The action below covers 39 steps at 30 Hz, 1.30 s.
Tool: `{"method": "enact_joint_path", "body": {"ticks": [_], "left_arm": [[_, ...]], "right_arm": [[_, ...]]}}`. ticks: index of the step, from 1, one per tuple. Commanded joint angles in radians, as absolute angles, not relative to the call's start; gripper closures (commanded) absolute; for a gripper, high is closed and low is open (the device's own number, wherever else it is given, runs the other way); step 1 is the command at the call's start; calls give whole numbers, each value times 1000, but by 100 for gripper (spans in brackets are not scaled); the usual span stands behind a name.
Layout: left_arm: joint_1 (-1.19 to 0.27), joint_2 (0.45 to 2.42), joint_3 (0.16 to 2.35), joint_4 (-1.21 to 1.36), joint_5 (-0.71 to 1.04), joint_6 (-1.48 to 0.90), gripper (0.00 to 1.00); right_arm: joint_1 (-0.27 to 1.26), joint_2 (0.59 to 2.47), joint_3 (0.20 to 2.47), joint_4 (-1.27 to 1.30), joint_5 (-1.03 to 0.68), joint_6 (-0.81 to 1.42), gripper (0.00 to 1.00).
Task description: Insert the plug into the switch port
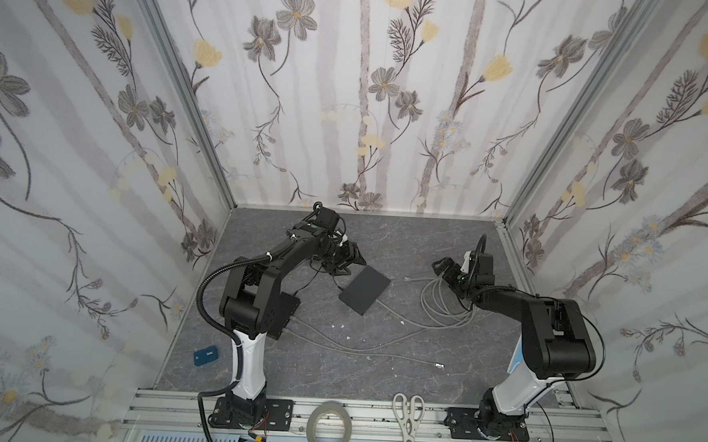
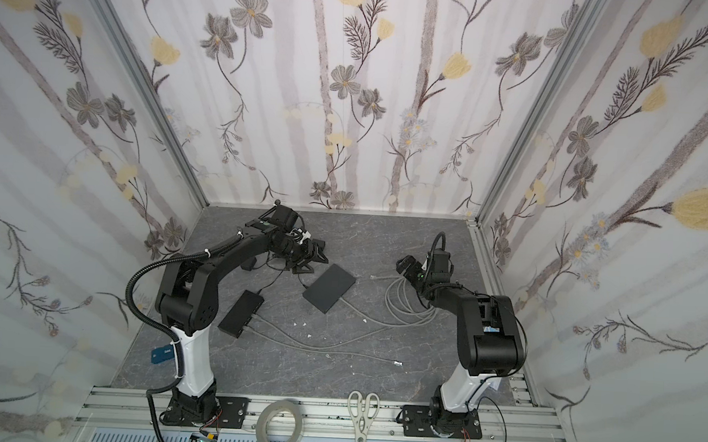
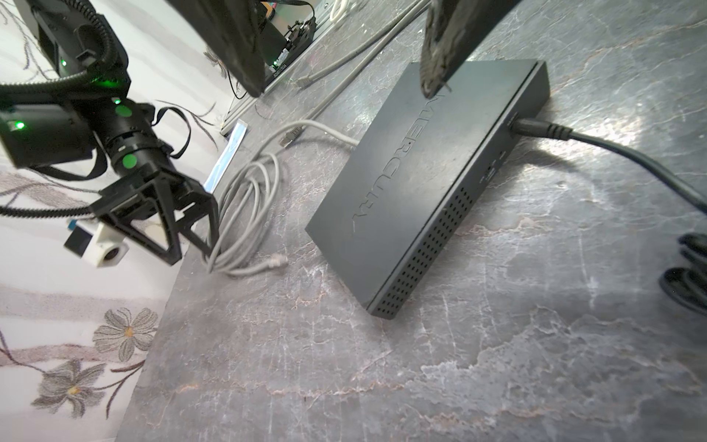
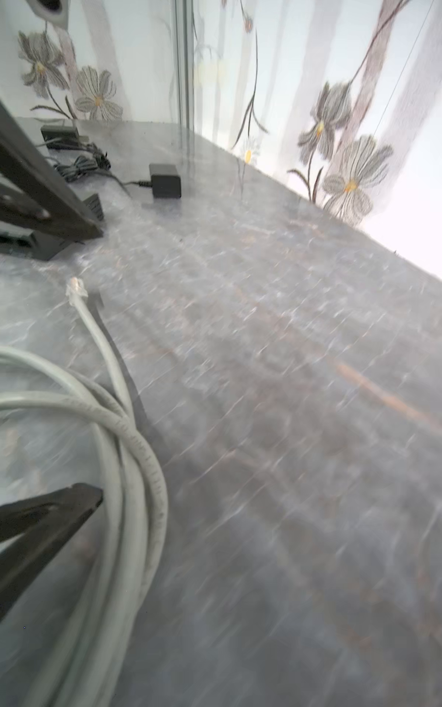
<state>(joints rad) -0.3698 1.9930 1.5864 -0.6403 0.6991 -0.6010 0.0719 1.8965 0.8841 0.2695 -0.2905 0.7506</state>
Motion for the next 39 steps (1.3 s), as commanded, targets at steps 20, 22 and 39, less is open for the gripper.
{"method": "enact_joint_path", "body": {"ticks": [20,22,39], "left_arm": [[-359,1965,1572,-622,718,-602,33],[-360,1969,1574,-620,704,-601,33],[-359,2039,1660,-769,601,-498,33]], "right_arm": [[545,1035,357,585,80,230,0],[528,963,343,541,42,315,0],[593,1375,758,-96,-267,-87,50]]}}
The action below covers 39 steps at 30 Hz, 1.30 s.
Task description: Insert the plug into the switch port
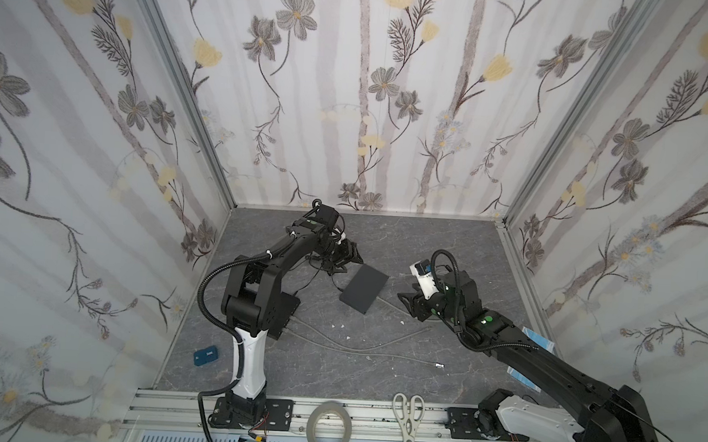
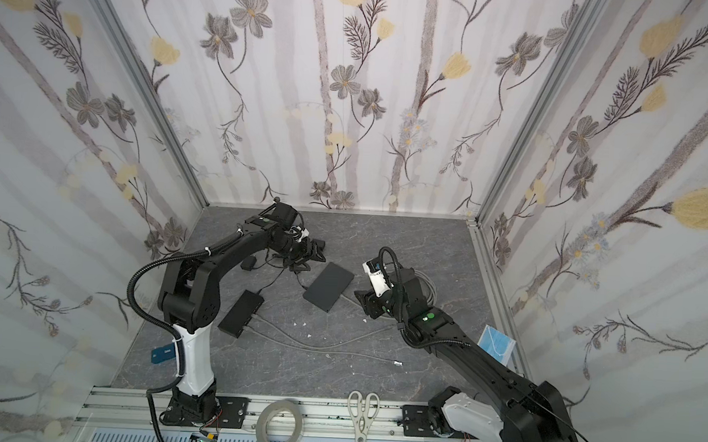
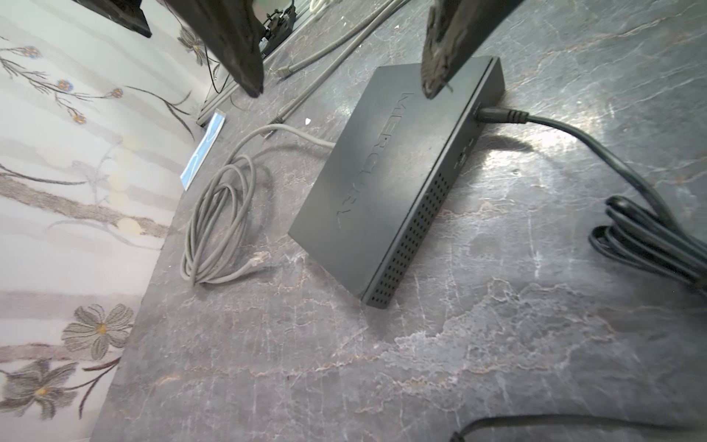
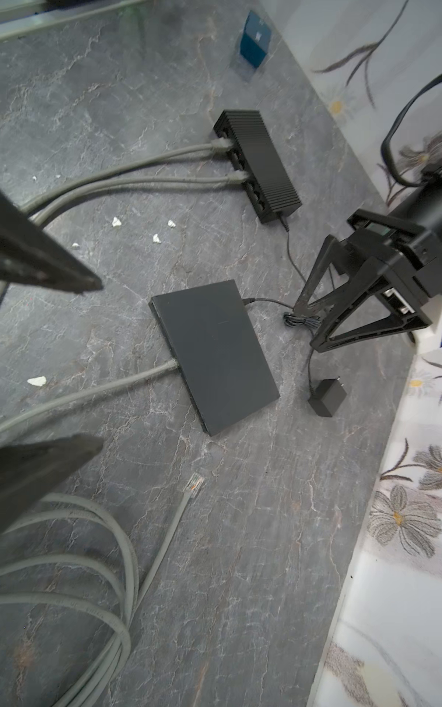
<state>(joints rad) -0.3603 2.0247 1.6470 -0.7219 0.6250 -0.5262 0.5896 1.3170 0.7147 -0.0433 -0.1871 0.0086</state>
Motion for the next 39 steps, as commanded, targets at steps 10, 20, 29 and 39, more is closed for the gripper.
{"method": "enact_joint_path", "body": {"ticks": [10,20,29,39], "left_arm": [[-361,2142,1700,-792,615,-490,35],[-362,2166,1690,-762,655,-516,35],[-363,2178,1695,-765,648,-515,35],[-365,2212,1709,-774,648,-517,35]], "right_arm": [[612,1744,855,33,-348,-61,58],[613,1869,813,191,-223,1,64],[614,1891,849,180,-181,-44,70],[618,2000,920,142,-188,-53,76]]}}
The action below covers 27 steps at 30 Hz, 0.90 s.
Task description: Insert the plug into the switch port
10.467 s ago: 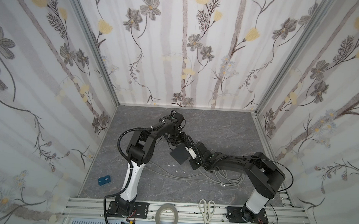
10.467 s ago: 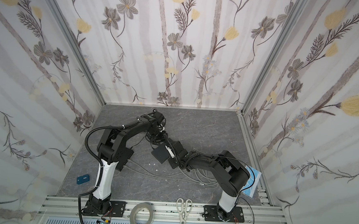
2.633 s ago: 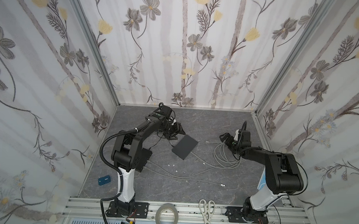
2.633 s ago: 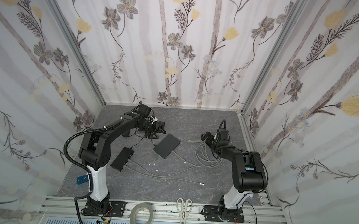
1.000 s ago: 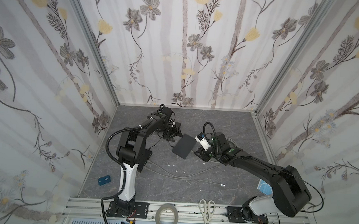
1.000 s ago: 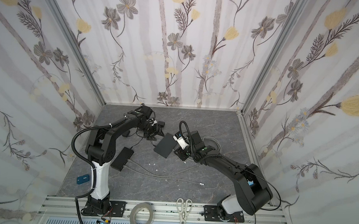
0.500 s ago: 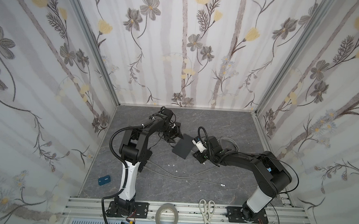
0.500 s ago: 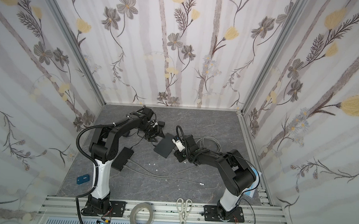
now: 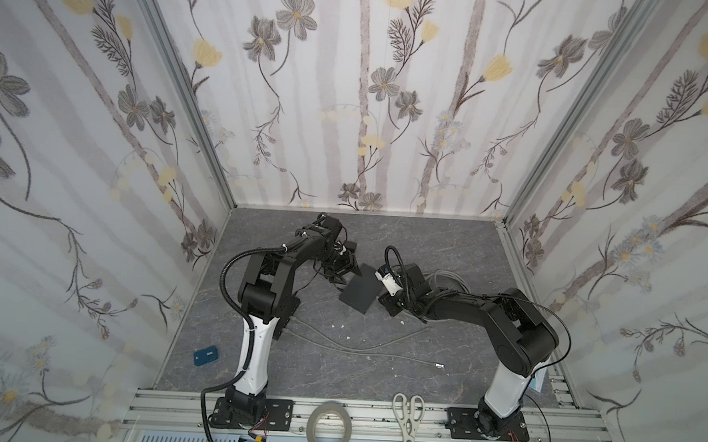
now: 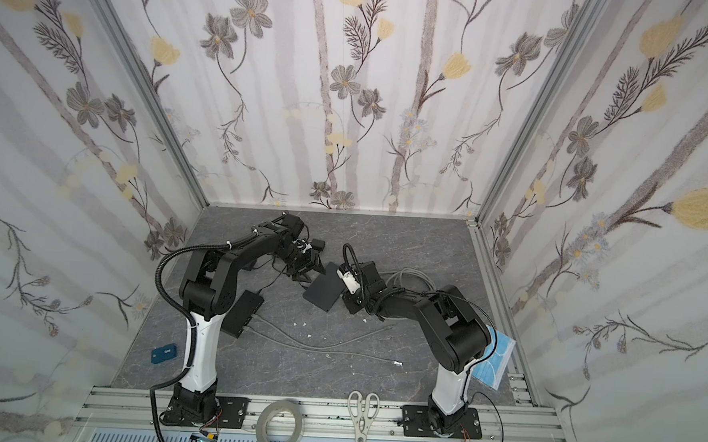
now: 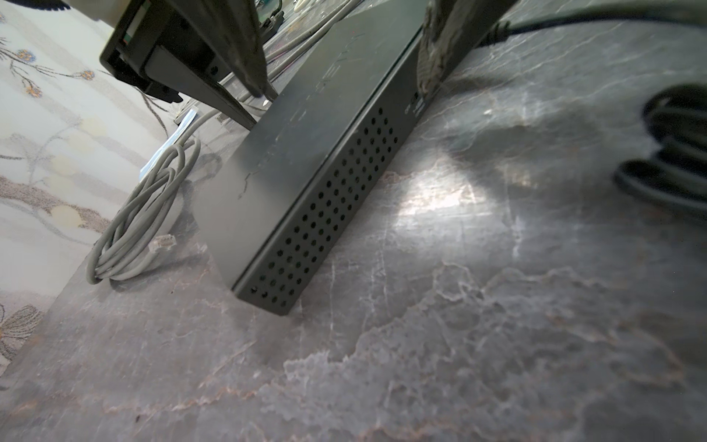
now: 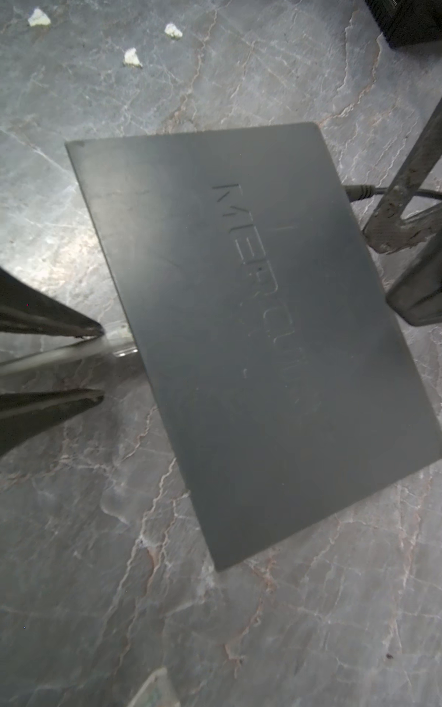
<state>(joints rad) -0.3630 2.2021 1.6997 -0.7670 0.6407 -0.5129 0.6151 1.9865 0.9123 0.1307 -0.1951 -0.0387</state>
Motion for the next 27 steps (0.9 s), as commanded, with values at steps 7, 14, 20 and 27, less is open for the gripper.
{"method": "enact_joint_path", "body": {"ticks": [7,14,20,27], "left_arm": [[-381,2229,1711,-766,661,-526,35],[-414,2242,1705,-753,683,-536,35],[-460,2241,1695,-734,719,-543,35],[-472,2241,1700,-737,722,-542,35]], "right_arm": [[626,2020,913,158,-175,-55,83],[635,2027,936,166,-189,-66,89],[641,2029,993,157,-222,-65,95],[711,2006,1012,177,-255,-148,96]]}}
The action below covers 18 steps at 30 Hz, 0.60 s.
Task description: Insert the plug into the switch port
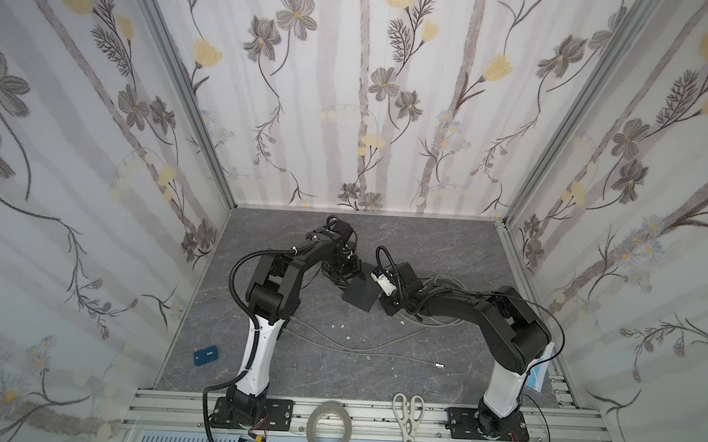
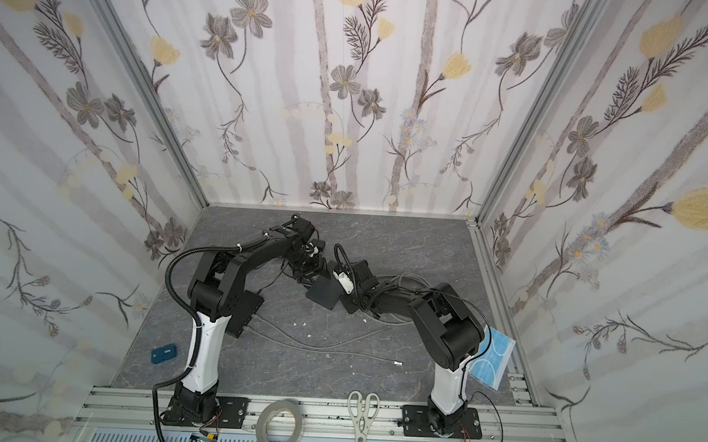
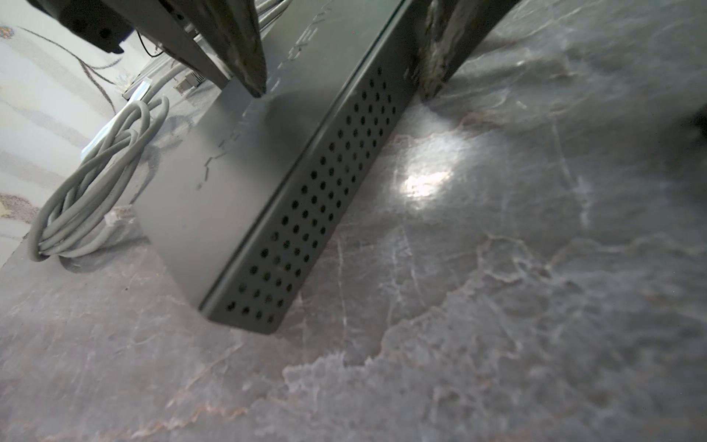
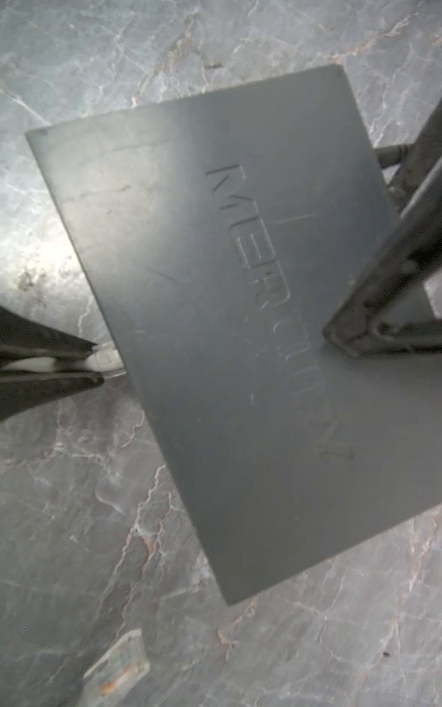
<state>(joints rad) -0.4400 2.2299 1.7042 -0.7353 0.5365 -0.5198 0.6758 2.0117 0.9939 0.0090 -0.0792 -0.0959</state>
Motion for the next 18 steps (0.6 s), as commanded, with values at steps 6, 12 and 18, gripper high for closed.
{"method": "enact_joint_path", "body": {"ticks": [6,12,18], "left_arm": [[-475,2230,1698,-741,722,-540,35],[-475,2222,1700,-740,723,-540,35],[-474,2213,1696,-741,722,-540,35]], "right_arm": [[719,1990,1019,199,-229,-183,96],[700,2024,1098,118,-201,-131,98],[754,2036,1119,82,-136,-240,95]]}}
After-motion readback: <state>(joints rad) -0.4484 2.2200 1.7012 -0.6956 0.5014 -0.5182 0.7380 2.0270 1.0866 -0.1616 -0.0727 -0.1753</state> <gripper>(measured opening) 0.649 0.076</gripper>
